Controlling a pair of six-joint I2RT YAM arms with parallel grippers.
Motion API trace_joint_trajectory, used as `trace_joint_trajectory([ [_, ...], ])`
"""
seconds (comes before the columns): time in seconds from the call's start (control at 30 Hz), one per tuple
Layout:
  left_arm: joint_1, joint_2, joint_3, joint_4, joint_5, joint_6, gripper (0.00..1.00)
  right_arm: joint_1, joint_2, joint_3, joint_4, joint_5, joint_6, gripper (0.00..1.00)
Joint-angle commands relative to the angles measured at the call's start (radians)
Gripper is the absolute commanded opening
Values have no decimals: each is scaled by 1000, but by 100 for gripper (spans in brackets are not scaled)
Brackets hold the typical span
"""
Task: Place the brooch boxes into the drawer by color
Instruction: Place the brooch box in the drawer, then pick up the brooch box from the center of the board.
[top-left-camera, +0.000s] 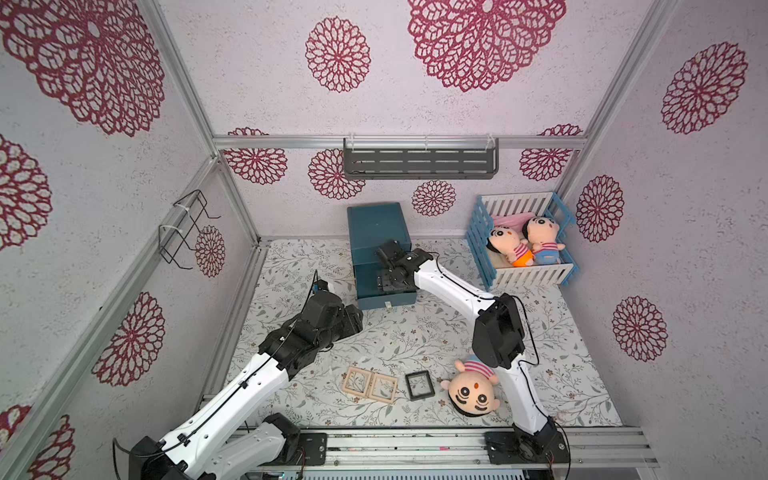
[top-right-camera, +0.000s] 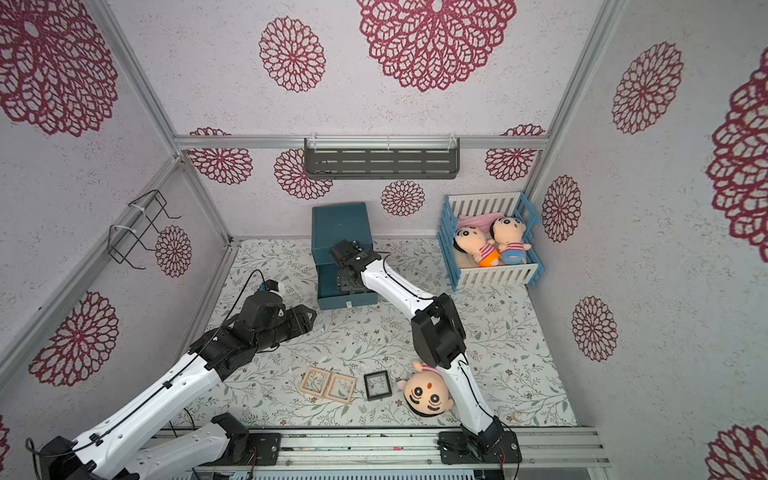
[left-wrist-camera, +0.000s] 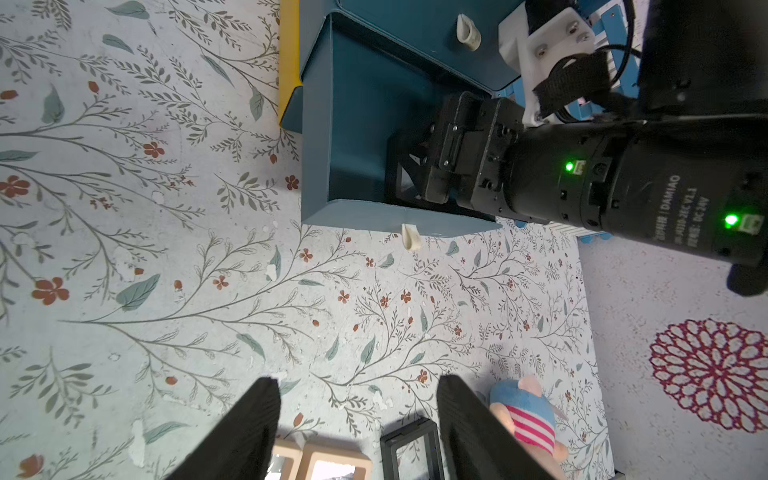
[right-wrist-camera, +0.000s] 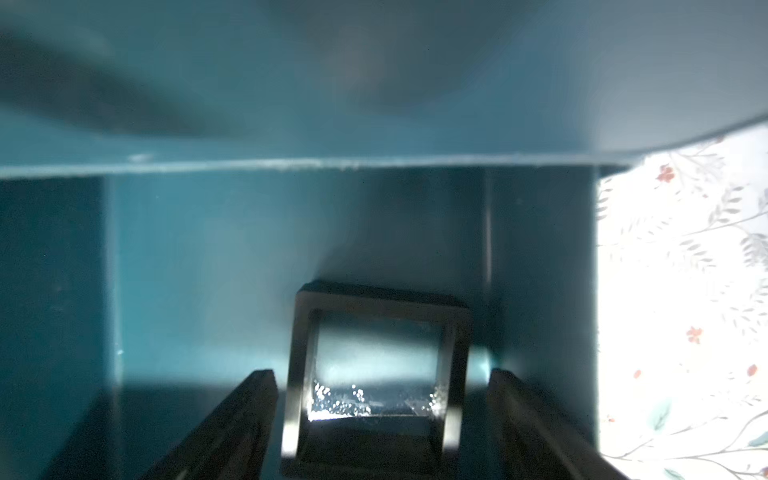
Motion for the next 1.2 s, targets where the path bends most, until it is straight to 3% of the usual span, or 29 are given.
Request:
trace_joint_trajectory([
  [0.0,9,-1,28,13,3,19,67,1,-24,43,15,57,16,88],
  [0.27,9,-11,14,18,16,13,67,17,-57,82,26,68,14,88],
  [0.5,7,-14,17,16,73,48,67,53,-176,29,87,101,10,90],
  [0.77,-27,-61,7,-40,136,111,65,98,-451,-340,227,92,60,90],
  [1.17,-191,-171,-91,-56,176,103,63,240,-768,-843,266,7,175,90],
])
